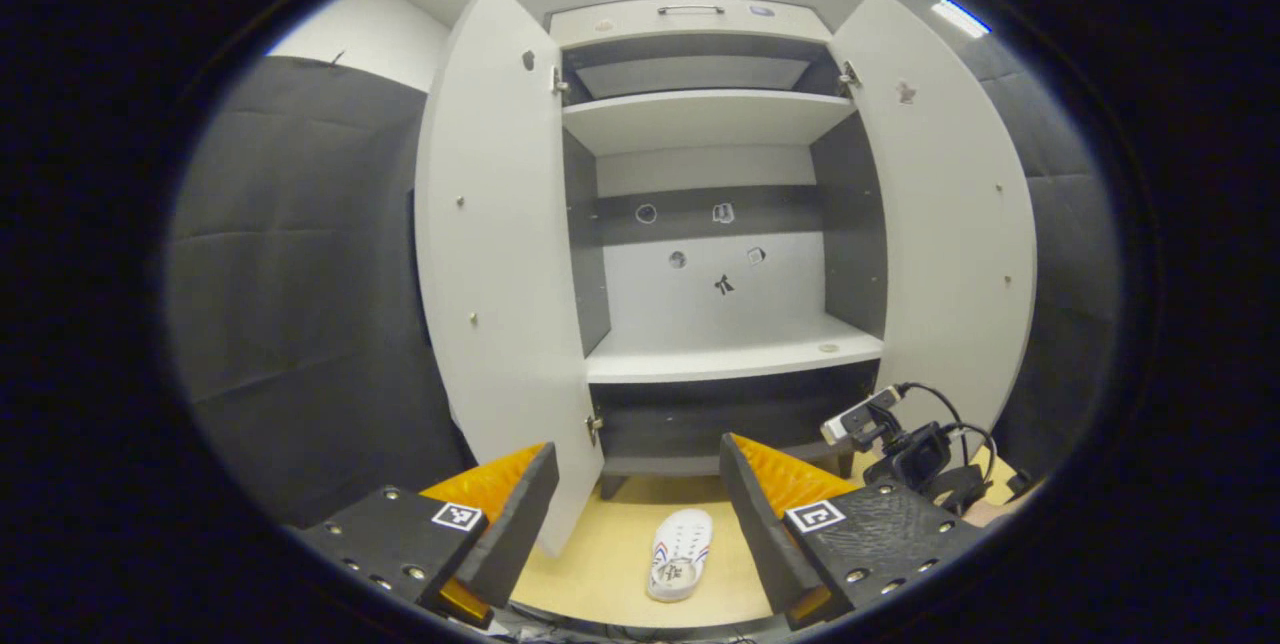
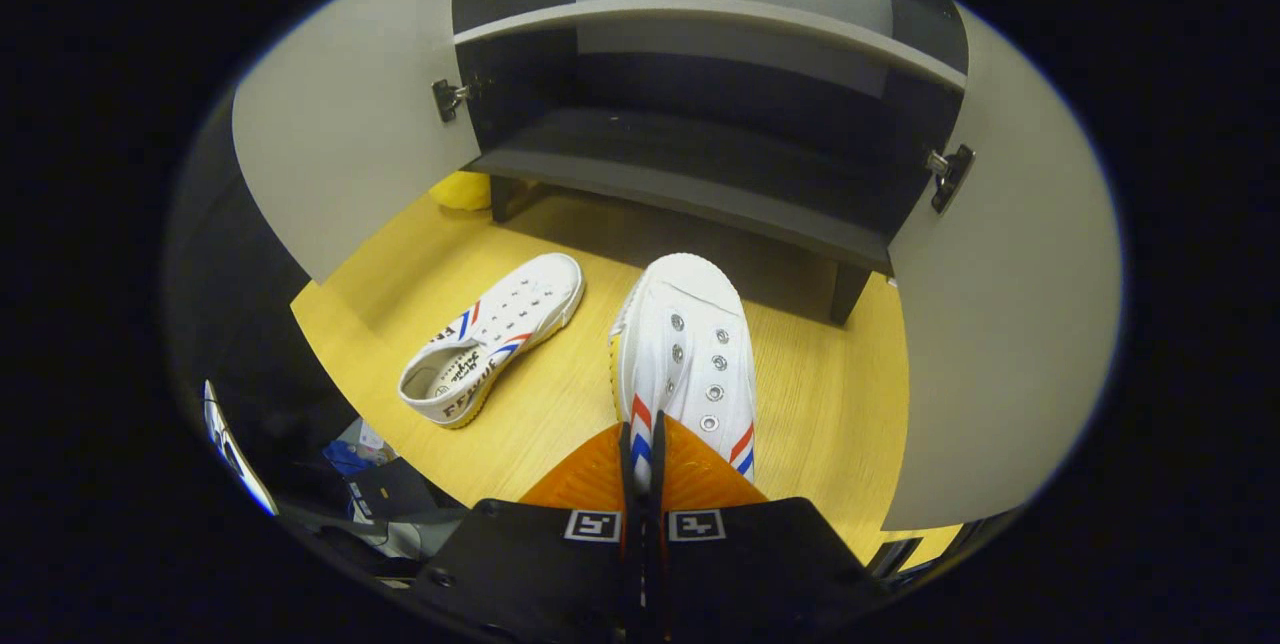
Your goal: Grab one shoe with the right hand and put it into the shoe cabinet, grab the other shoe with the left hand and put it into the shoe cabinet; then close the right door with the right hand and the left door with the left hand.
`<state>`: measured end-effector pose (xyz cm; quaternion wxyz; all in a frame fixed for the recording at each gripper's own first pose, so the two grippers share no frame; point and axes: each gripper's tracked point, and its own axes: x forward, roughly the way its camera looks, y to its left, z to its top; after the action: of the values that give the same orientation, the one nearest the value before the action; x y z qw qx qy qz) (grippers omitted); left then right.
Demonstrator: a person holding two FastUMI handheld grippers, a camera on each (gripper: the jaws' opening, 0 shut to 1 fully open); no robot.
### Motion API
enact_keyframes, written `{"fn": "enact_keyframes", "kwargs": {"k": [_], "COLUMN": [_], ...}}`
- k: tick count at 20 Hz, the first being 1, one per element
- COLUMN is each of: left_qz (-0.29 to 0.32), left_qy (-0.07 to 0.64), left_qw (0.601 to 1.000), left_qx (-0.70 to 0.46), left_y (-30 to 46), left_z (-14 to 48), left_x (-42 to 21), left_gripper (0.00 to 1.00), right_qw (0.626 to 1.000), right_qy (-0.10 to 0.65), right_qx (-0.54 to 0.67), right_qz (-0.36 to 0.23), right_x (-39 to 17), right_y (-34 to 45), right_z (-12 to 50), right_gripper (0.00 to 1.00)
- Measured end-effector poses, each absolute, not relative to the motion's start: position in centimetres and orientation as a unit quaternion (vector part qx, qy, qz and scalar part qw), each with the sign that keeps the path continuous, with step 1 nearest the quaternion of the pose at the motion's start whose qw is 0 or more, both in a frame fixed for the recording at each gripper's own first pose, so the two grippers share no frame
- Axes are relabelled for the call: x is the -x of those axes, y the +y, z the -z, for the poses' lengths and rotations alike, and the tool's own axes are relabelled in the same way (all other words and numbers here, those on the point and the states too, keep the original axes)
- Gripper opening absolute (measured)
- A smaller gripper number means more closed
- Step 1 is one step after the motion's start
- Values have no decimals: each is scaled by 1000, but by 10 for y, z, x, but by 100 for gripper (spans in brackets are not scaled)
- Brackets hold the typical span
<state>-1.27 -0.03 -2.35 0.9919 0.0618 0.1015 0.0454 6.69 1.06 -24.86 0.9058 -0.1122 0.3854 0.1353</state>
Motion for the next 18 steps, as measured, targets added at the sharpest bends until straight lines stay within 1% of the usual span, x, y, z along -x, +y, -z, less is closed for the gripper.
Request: {"fn": "enact_keyframes", "kwargs": {"k": [1, 4, 5, 7, 8, 9, 10, 11, 14, 15, 16, 17, 18], "left_qz": [-33, -1, 9, 30, 39, 47, 56, 66, 89, 95, 100, 104, 110], "left_qy": [104, 105, 103, 98, 98, 97, 95, 91, 85, 84, 82, 77, 69], "left_qw": [992, 993, 993, 993, 993, 993, 993, 992, 992, 991, 991, 991, 991], "left_qx": [-57, -51, -52, -53, -54, -54, -53, -54, -42, -32, -24, -17, -12], "left_y": [-4, -11, -13, -15, -16, -16, -17, -18, -24, -27, -28, -29, -31], "left_z": [25, 25, 25, 24, 24, 23, 22, 20, 17, 17, 15, 14, 11], "left_x": [12, 10, 10, 8, 8, 8, 9, 7, 3, 2, 2, 4, 4], "left_gripper": [90, 90, 94, 94, 91, 94, 90, 93, 94, 93, 90, 94, 90], "right_qw": [912, 934, 940, 955, 961, 966, 970, 975, 985, 987, 989, 990, 992], "right_qy": [376, 335, 320, 279, 262, 245, 230, 212, 166, 155, 145, 135, 121], "right_qx": [103, 63, 54, 38, 30, 23, 18, 15, 23, 26, 25, 24, 21], "right_qz": [-131, -112, -105, -89, -83, -76, -71, -65, -45, -38, -33, -28, -24], "right_x": [-66, -70, -71, -75, -78, -81, -85, -89, -105, -109, -114, -118, -123], "right_y": [14, 23, 24, 30, 34, 37, 40, 43, 44, 45, 46, 49, 51], "right_z": [239, 186, 168, 129, 111, 95, 80, 63, 26, 16, 5, -4, -17], "right_gripper": [3, 3, 3, 3, 3, 3, 3, 3, 3, 3, 3, 3, 3]}}
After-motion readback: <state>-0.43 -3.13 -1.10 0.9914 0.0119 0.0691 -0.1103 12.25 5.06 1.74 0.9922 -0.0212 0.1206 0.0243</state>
